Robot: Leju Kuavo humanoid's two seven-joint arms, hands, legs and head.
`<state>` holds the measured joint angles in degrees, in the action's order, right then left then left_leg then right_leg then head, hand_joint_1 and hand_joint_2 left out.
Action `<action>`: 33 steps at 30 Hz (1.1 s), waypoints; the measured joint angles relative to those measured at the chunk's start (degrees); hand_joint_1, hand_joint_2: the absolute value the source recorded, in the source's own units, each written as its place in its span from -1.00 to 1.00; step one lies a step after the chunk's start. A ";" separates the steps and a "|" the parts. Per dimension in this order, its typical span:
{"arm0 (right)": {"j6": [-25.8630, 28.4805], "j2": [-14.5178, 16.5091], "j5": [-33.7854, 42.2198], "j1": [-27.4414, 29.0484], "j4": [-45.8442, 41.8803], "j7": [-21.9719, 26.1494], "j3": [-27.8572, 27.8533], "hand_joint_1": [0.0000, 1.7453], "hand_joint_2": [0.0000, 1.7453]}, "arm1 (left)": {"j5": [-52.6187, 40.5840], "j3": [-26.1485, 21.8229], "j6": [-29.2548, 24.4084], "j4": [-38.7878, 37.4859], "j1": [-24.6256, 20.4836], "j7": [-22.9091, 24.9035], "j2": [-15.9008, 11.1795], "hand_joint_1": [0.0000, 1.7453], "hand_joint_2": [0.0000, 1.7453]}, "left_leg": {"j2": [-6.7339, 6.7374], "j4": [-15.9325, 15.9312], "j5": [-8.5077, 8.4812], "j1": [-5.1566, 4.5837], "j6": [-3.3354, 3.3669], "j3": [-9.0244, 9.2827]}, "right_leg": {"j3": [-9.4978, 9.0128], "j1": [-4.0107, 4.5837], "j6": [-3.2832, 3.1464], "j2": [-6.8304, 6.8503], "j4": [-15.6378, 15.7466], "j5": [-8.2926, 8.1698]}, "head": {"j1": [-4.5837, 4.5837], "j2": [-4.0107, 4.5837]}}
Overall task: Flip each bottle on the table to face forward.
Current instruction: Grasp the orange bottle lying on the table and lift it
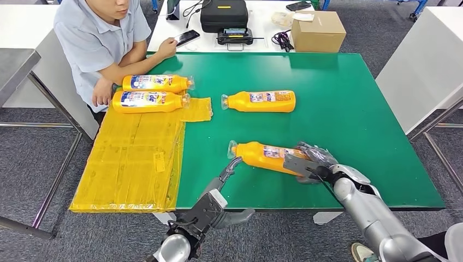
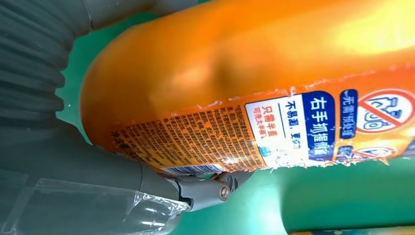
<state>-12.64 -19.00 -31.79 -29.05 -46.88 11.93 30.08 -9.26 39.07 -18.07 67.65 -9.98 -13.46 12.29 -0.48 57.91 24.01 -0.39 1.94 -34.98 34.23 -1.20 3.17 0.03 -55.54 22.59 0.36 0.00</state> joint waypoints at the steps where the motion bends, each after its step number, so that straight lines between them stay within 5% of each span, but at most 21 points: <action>1: 0.23 -0.25 0.31 0.02 0.00 0.19 0.24 1.00 1.00 | 0.13 0.03 -0.07 -0.08 -0.09 -0.09 0.02 -1.00 1.00 | -0.01 0.00 0.00 0.00 0.00 0.00 | -0.01 0.00 0.00 0.00 0.00 0.00 | 0.01 0.00; 23: 11.27 2.77 2.29 5.00 -3.24 5.92 -0.91 1.00 1.00 | 0.23 0.32 -4.32 0.51 -0.07 -4.12 0.10 -1.00 1.00 | -0.04 -0.01 0.00 0.00 0.00 -0.07 | 0.01 0.00 0.00 0.02 -0.02 0.01 | -0.01 0.00; 33: 15.66 6.33 5.77 10.82 -12.40 8.31 -7.32 1.00 1.00 | 16.93 -2.47 -14.54 9.40 5.08 -20.80 0.51 -1.00 1.00 | -0.08 -0.01 0.00 0.00 0.00 -0.35 | 0.26 0.00 0.00 0.02 -0.02 0.02 | -0.01 0.00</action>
<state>3.02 -12.67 -26.02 -18.23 -59.28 20.24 22.76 7.68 36.60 -32.61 77.06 -4.90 -34.27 12.81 -0.55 57.90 24.01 -0.38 1.94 -35.32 34.49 -1.20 3.17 0.06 -55.56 22.61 0.34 0.00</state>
